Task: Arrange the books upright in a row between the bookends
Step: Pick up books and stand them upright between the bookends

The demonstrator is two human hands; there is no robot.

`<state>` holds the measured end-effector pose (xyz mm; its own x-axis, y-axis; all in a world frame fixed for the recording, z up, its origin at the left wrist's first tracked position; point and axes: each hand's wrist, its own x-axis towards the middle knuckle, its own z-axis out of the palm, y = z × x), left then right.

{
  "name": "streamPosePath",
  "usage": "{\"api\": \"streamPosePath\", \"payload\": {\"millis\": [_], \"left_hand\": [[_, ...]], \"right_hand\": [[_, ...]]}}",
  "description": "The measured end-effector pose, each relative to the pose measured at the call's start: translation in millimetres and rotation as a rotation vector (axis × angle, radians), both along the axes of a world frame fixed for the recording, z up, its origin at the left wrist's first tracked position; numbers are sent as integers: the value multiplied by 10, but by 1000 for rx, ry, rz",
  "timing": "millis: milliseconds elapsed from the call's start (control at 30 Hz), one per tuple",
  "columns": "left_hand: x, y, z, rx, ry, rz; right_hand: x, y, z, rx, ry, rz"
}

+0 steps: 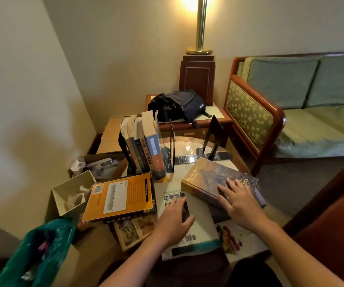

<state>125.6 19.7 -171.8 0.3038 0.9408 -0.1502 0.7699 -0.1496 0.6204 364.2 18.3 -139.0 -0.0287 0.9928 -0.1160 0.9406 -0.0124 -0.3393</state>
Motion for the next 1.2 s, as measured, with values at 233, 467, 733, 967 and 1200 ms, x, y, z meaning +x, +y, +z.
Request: {"api": "streamPosePath", "payload": {"millis": [233, 467, 733, 967, 1200], "left_hand": [[374, 223, 123, -170, -146, 114], [509, 263, 149, -256, -293, 199], [662, 312, 130, -370, -327, 223], [959, 221, 196, -372, -554, 237], [892, 203, 227, -473, -826, 274]], "right_hand": [[246, 271, 23, -44, -87, -47], [365, 496, 182, -124, -169, -89], [415, 464, 82, -113, -44, -142], [340, 288, 11, -55, 122, -223], [194, 106, -43, -97, 296, -267]]}}
